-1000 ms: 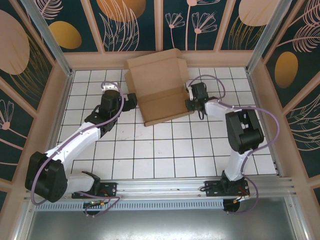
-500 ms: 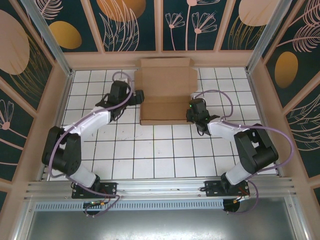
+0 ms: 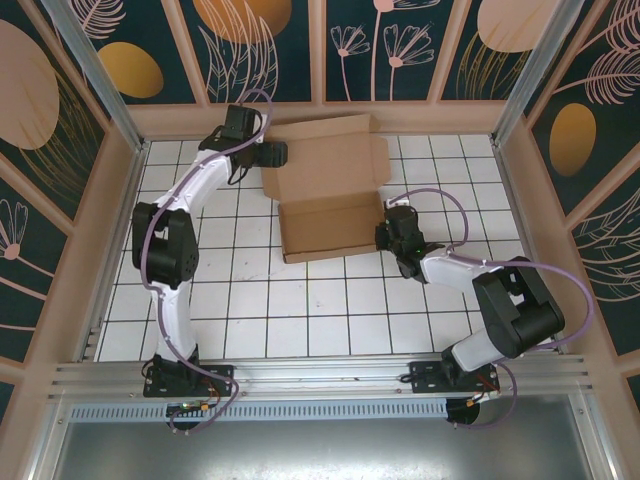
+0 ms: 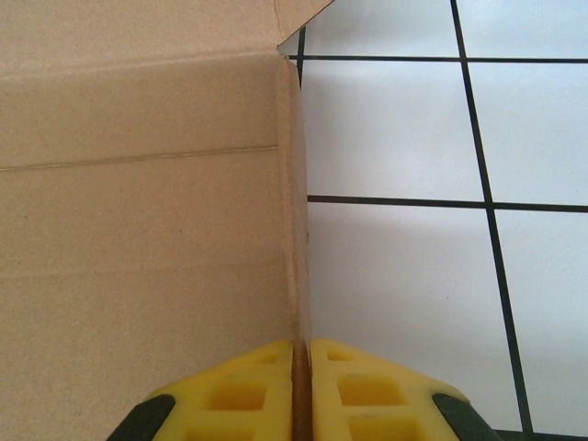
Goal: Fold the paper box
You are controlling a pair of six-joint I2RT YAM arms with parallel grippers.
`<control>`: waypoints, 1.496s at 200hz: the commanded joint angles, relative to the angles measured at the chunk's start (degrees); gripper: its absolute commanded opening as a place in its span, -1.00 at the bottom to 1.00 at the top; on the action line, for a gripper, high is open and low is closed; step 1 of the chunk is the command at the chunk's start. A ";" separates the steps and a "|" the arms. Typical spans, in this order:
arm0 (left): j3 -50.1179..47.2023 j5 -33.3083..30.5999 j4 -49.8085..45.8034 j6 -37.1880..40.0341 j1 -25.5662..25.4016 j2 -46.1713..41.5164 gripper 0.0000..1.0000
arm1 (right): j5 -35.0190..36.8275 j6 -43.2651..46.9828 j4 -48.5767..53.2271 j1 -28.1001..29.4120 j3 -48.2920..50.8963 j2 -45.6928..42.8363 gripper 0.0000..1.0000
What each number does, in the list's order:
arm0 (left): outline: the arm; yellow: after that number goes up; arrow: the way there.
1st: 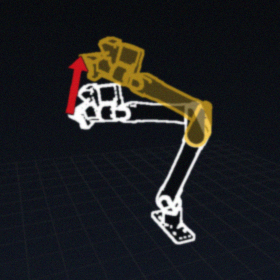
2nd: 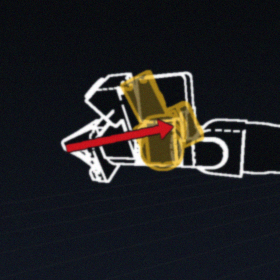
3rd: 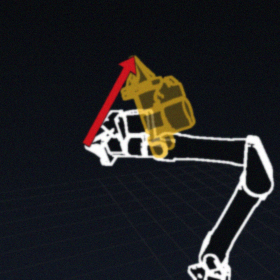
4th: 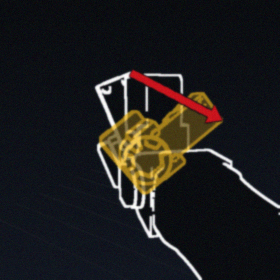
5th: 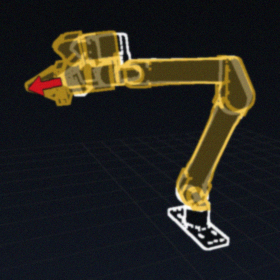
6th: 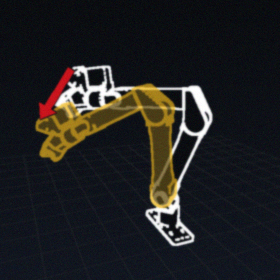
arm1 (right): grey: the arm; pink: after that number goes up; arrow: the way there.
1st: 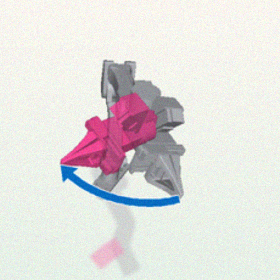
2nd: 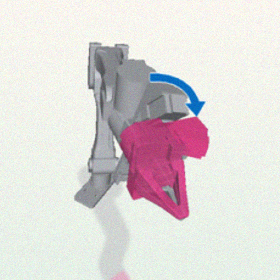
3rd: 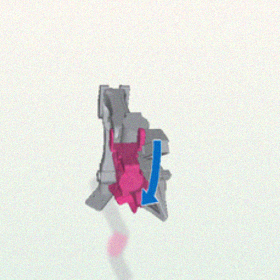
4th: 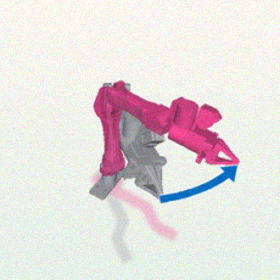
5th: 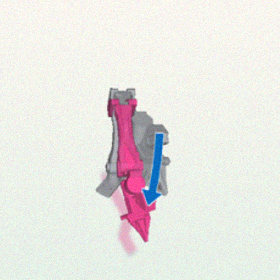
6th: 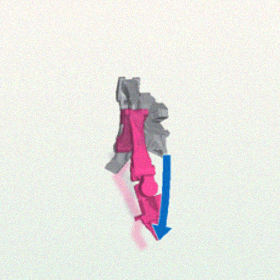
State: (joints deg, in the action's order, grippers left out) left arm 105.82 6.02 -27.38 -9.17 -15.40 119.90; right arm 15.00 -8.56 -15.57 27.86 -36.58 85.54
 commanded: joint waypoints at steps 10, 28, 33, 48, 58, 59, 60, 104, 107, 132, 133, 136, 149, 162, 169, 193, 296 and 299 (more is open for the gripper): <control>5.51 0.35 -9.61 4.20 1.48 2.89 0.40 | 1.40 2.13 -4.02 0.36 0.64 -1.46 -0.79; 7.60 0.18 -11.48 6.21 1.91 3.94 0.32 | 0.96 2.66 -4.07 0.36 0.39 -1.23 -0.78; 8.02 0.02 -11.94 6.98 1.99 4.14 0.30 | 0.86 2.79 -4.11 0.36 0.33 -1.17 -0.78; 8.95 0.88 -12.68 9.15 2.73 4.84 0.07 | 0.60 3.10 -4.11 0.41 0.08 -0.92 -0.78; 10.30 2.29 -13.87 10.15 3.38 5.59 0.02 | 0.31 3.24 -4.15 0.37 -0.07 -0.82 -0.78; 10.38 2.35 -14.08 10.23 3.41 5.69 0.01 | 0.30 3.31 -4.13 0.36 -0.07 -0.86 -0.77; 10.64 2.56 -14.22 10.32 3.47 5.78 0.01 | 0.25 3.29 -4.12 0.40 -0.07 -0.88 -0.77; 14.68 8.28 -18.07 12.79 4.46 8.25 -0.31 | -0.03 3.37 -4.19 0.36 -0.07 -0.79 -0.77; 14.61 8.74 -17.94 12.90 4.42 8.18 -0.35 | -0.06 3.37 -4.16 0.36 -0.07 -0.76 -0.77; 14.48 11.69 -17.48 13.40 4.41 7.98 -0.56 | -0.17 3.48 -4.11 0.36 -0.07 -0.86 -0.77; 14.49 11.80 -17.46 13.39 4.41 7.98 -0.57 | -0.20 3.47 -4.11 0.36 -0.07 -0.88 -0.77; 14.57 12.04 -17.51 13.44 4.41 7.98 -0.61 | -0.19 3.54 -4.11 0.36 -0.07 -0.88 -0.77; 14.72 12.84 -17.45 13.76 4.46 7.69 -0.81 | -0.36 3.71 -4.11 0.36 -0.07 -0.90 -0.76; 14.68 13.48 -17.40 14.08 4.42 7.38 -0.96 | -0.40 3.72 -4.04 0.38 -0.07 -1.03 -0.75; 14.61 13.79 -17.36 14.16 4.41 7.16 -0.98 | -0.49 3.81 -4.03 0.36 -0.07 -1.10 -0.75; 13.54 15.43 -16.48 15.02 4.44 5.92 -1.00 | -0.62 3.99 -3.92 0.45 0.05 -1.77 -0.67; -20.33 16.37 16.30 17.45 4.49 -15.39 -1.00 | -26.62 5.85 6.80 -11.89 -9.66 -12.64 0.46; -20.84 16.51 16.66 17.71 4.45 -15.68 -1.00 | -26.88 7.09 7.94 -12.16 -10.53 -12.47 0.46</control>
State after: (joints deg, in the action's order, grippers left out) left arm 89.38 21.10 -21.23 5.72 -10.87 108.68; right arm -3.64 -5.08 -14.85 18.85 -40.95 73.25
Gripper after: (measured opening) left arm 0.041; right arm 0.728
